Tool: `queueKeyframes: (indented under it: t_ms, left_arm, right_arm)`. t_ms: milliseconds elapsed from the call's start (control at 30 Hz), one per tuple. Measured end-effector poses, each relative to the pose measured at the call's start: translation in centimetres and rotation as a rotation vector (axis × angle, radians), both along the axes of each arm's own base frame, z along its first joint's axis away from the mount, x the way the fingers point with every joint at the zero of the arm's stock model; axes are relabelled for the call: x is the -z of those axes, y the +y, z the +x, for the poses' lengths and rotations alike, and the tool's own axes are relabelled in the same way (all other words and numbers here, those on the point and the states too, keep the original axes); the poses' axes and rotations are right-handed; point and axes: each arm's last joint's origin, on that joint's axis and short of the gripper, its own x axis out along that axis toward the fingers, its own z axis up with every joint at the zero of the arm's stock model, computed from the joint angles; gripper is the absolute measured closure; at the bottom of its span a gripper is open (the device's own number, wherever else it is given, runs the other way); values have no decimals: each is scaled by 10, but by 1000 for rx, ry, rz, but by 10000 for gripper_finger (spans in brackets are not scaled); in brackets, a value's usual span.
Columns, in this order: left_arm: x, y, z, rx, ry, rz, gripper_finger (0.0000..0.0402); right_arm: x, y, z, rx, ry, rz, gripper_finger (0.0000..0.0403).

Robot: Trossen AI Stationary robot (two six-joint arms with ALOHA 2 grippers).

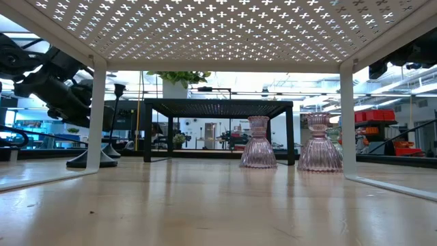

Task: Pick & Place candle stick holders
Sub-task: Put the big black candle holder on the black shelf

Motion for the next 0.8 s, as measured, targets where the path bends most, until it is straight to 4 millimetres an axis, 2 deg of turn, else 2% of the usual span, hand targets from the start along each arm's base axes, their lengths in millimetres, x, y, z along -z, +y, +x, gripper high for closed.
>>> queueKeyframes:
  t_ms: [200, 467, 567, 800]
  left_arm:
    - [1, -1, 0, 12, -3, -17, 111]
    - [11, -6, 1, 111, -36, -155, 111]
    - [9, -4, -1, 29, -46, -117, 111]
    - [-7, 2, 4, 31, -192, 21, 111]
  right_arm:
    - [0, 0, 0, 0, 0, 0, 240]
    - [0, 0, 0, 0, 0, 1, 240]
    - [0, 0, 0, 0, 0, 2, 240]
    - [0, 0, 0, 0, 0, 1, 240]
